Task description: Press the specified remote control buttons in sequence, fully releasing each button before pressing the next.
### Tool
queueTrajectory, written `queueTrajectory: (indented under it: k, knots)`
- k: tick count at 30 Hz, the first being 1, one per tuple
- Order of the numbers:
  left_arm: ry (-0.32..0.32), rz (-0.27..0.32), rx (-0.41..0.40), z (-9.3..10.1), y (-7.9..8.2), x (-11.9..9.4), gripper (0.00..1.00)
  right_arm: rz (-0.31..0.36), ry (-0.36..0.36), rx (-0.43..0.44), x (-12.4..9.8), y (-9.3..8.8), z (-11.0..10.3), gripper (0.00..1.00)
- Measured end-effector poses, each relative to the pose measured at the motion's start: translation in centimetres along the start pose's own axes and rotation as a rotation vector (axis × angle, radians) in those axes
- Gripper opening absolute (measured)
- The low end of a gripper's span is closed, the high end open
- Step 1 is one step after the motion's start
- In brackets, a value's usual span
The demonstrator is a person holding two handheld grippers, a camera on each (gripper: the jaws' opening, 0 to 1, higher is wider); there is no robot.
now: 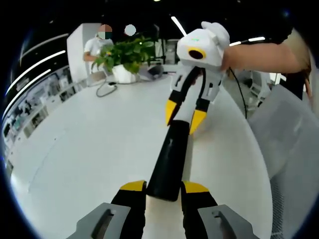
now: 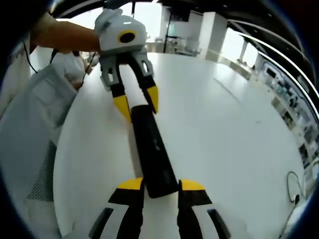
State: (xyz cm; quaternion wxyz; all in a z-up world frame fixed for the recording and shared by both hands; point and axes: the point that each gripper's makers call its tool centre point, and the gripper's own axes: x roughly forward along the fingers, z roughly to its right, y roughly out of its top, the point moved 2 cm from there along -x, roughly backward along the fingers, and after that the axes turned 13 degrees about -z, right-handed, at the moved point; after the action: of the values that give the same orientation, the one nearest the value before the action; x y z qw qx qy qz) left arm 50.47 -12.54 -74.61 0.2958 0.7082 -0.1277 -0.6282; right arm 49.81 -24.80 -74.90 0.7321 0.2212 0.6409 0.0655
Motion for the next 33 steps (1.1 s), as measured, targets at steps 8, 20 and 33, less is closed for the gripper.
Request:
queueTrajectory:
  k: [8,20,33]
  knots:
    - [-0.001,-0.005,-0.004,0.8,-0.4,-0.3,0.26,-0.004,0.007,0.000,-0.1,-0.2,-0.7,0.22]
    - [-0.006,-0.005,-0.007,2.1,-0.6,-0.3,0.26,-0.005,0.014,0.003,-0.2,-0.6,-1.9,0.22]
    - [-0.015,-0.003,-0.017,4.2,-1.0,-0.3,0.26,0.000,0.024,0.004,-0.3,-1.0,-3.8,0.22]
